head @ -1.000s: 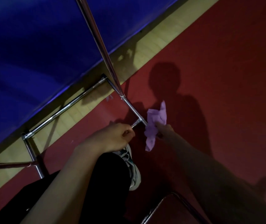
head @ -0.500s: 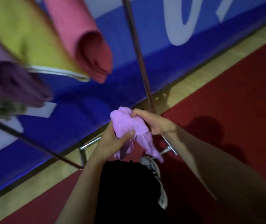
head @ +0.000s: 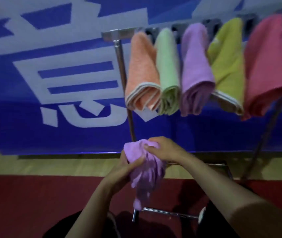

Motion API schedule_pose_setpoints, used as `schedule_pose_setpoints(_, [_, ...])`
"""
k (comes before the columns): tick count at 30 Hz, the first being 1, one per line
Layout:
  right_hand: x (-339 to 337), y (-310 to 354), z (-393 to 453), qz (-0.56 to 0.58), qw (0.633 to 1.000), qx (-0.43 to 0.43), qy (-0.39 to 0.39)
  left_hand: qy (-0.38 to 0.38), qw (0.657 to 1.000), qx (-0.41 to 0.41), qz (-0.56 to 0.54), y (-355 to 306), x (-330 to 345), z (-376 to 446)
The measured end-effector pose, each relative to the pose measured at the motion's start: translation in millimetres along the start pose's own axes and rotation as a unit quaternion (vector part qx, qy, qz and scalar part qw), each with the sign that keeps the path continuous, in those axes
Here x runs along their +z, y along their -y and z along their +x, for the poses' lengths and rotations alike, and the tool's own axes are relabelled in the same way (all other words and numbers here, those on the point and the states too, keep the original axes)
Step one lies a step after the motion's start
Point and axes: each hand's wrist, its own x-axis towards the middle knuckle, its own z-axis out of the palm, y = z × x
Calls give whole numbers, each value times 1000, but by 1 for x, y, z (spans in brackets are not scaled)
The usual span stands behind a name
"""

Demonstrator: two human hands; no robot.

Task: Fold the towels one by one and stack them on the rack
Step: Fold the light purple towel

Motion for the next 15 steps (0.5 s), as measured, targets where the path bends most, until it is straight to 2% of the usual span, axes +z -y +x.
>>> schedule_pose_setpoints(3, [21, 4, 25, 37, 996, 77, 17, -33, 994, -19, 101, 14, -26, -2])
schedule_pose_setpoints(5, [34, -10, 36, 134, 984, 121, 2, -85, 985, -52, 144, 33, -40, 6])
schedule_pose_setpoints(7, [49, -33, 46, 203, 966, 158, -7, -105, 978, -82, 161, 47, -51, 18])
schedule_pose_setpoints(11, [56, -49, 68, 237, 954, 183, 9, -53, 963, -110, 242, 61, -67, 54])
schedule_pose_setpoints(13, [46, -50, 78, 251, 951, 171, 58, -38, 958, -102, 267, 57, -70, 70])
schedule_pose_setpoints(15, [34, -44, 84, 239, 958, 117, 108, -54, 949, -80, 299, 52, -75, 86])
